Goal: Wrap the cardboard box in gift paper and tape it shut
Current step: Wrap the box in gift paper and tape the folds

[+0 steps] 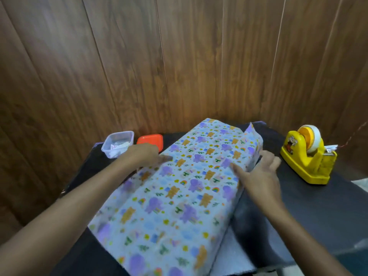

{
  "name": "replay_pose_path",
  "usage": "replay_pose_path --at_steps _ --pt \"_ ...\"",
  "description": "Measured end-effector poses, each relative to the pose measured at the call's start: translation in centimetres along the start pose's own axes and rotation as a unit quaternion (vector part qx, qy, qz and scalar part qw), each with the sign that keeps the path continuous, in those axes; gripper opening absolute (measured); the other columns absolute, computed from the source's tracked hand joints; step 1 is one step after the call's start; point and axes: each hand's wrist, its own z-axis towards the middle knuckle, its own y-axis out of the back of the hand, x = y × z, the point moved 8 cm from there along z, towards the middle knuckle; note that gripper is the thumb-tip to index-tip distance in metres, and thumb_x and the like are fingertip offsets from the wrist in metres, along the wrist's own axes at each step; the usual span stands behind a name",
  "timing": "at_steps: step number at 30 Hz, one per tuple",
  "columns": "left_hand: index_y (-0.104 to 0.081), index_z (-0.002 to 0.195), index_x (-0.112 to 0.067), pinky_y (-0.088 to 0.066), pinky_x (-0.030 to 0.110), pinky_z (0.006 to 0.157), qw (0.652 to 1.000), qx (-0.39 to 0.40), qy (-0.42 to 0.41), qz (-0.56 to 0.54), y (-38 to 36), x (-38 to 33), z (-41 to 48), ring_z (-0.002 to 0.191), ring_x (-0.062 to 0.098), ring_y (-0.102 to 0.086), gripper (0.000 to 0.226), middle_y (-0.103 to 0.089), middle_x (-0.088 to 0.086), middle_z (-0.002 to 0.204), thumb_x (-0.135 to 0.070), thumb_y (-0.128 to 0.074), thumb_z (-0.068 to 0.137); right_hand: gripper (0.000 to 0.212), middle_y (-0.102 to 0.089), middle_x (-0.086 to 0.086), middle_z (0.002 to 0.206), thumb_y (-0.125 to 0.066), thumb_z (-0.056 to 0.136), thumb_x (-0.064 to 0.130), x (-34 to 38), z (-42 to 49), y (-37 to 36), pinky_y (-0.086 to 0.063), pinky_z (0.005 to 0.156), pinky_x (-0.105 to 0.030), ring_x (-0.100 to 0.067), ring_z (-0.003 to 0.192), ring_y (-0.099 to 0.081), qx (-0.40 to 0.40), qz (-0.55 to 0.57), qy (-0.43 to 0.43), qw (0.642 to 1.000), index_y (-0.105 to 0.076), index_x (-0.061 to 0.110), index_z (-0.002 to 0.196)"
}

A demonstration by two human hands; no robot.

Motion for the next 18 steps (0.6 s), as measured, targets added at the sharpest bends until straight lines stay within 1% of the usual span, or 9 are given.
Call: replay_pose_path --at_steps 3,5,6,9,11,13,14,16,18 --pt "-0.058 0.068 -0.006 -0.048 0.023 0.049 0.989 0.058 0.027 -0.130 -1.9 0.7 -1.7 0.050 0.018 -0.059 0.070 -0.059 0.005 0.060 -0.073 -0.041 0.080 0.060 -0.050 -0.009 0.110 -0.073 0.079 0.036 -0.9 1.1 -1.1 -0.049 0.061 -0.033 -0.030 0.091 -0.059 0.103 0.119 -0.093 0.983 -0.030 0.009 0.111" --pt "-0.056 0.074 -0.007 -0.051 0.024 0.051 0.966 0.053 0.033 -0.249 -2.5 1.4 -2.7 0.054 0.017 -0.057 0.052 -0.058 0.006 0.069 -0.058 -0.051 0.087 0.047 -0.054 -0.010 0.091 -0.071 0.082 0.027 -1.0 1.4 -2.3 -0.046 0.043 -0.025 -0.025 0.071 -0.055 0.199 0.205 -0.145 0.947 -0.042 0.001 0.107" --pt "-0.055 0.077 -0.009 -0.050 0.024 0.052 0.942 0.053 0.033 -0.329 -3.0 1.9 -3.2 0.058 0.018 -0.056 0.043 -0.057 0.005 0.072 -0.050 -0.055 0.089 0.034 -0.055 -0.013 0.087 -0.069 0.085 0.021 -0.7 1.3 -3.0 -0.047 0.042 -0.023 -0.025 0.068 -0.052 0.249 0.239 -0.156 0.925 -0.051 -0.003 0.103" --pt "-0.056 0.093 -0.008 -0.046 0.022 0.056 0.819 0.092 0.046 -0.565 -4.5 2.1 -5.5 0.063 0.014 -0.058 0.023 -0.065 0.004 0.080 -0.030 -0.060 0.090 0.008 -0.060 -0.014 0.079 -0.059 0.090 0.004 0.3 1.8 -4.5 -0.054 0.056 -0.026 -0.023 0.067 -0.055 0.302 0.272 -0.146 0.902 -0.059 0.001 0.082" --pt "-0.060 0.104 -0.002 -0.051 0.021 0.047 0.720 0.085 0.076 -0.684 -5.3 1.6 -6.7 0.063 0.013 -0.064 0.017 -0.068 0.005 0.076 -0.014 -0.051 0.095 0.011 -0.059 -0.011 0.073 -0.054 0.090 -0.003 1.1 3.1 -5.8 -0.049 0.063 -0.030 -0.023 0.068 -0.054 0.301 0.234 -0.119 0.917 -0.059 -0.009 0.082" --pt "-0.061 0.109 0.000 -0.056 0.030 0.048 0.614 0.080 0.096 -0.779 -6.4 0.2 -7.8 0.067 0.023 -0.067 0.025 -0.069 0.012 0.081 -0.002 -0.042 0.093 0.024 -0.055 -0.014 0.073 -0.056 0.088 -0.002 2.4 4.5 -7.4 -0.042 0.069 -0.034 -0.024 0.076 -0.051 0.319 0.161 -0.079 0.931 -0.055 -0.024 0.097" --pt "-0.062 0.106 -0.003 -0.056 0.032 0.053 0.593 0.078 0.098 -0.795 -7.0 -0.7 -8.4 0.066 0.025 -0.067 0.025 -0.069 0.013 0.083 0.000 -0.042 0.090 0.031 -0.055 -0.016 0.079 -0.058 0.088 0.002 3.2 5.1 -8.1 -0.041 0.070 -0.036 -0.026 0.080 -0.051 0.336 0.113 -0.059 0.933 -0.053 -0.024 0.105" --pt "-0.063 0.100 -0.012 -0.048 0.036 0.070 0.602 0.080 0.100 -0.788 -7.7 -2.1 -9.6 0.070 0.025 -0.063 0.020 -0.069 0.012 0.087 -0.006 -0.049 0.087 0.038 -0.058 -0.015 0.099 -0.061 0.090 0.014 4.6 6.6 -9.2 -0.047 0.077 -0.035 -0.025 0.092 -0.054 0.362 0.022 -0.030 0.931 -0.055 -0.010 0.119" --pt "-0.062 0.093 -0.014 -0.041 0.045 0.080 0.596 0.081 0.121 -0.790 -8.1 -2.0 -10.3 0.077 0.026 -0.057 0.011 -0.068 0.008 0.082 -0.013 -0.052 0.089 0.050 -0.054 -0.010 0.129 -0.062 0.090 0.023 5.6 7.8 -9.8 -0.045 0.097 -0.036 -0.024 0.115 -0.053 0.382 -0.047 -0.018 0.923 -0.048 0.005 0.135"
